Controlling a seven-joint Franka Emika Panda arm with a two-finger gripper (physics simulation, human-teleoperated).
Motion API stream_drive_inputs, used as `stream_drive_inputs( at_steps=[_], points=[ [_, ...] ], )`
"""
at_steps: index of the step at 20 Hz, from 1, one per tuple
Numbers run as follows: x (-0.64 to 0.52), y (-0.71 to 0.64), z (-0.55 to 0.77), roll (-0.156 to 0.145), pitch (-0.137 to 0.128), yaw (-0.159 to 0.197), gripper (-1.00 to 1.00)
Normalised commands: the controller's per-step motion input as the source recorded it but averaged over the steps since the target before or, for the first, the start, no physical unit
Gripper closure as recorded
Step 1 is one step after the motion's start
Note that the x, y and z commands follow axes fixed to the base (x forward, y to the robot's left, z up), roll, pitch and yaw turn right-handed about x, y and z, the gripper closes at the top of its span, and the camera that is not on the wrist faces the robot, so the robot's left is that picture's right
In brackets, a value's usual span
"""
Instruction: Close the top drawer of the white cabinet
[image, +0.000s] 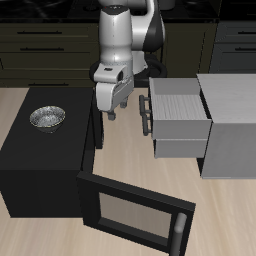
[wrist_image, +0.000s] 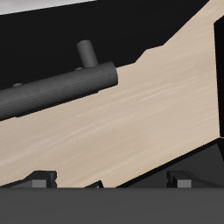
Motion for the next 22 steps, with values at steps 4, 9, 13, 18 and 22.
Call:
stream_drive_inputs(
  at_steps=[4,9,13,18,22],
  points=[
    [0.07,0.19,0.04,0.035,-0.021,0.008,-1.00],
    [0.06,0.16,0.05,0.038,-0.033,0.004,-1.00],
    [0.09,0.25,0.06,0.045,-0.021,-0.007,-1.00],
    [0.14,0.35,-0.07,0.054,-0.012,-0.011,-1.00],
    [0.10,0.28,-0.07,0.045,-0.005,-0.005,-1.00]
  ],
)
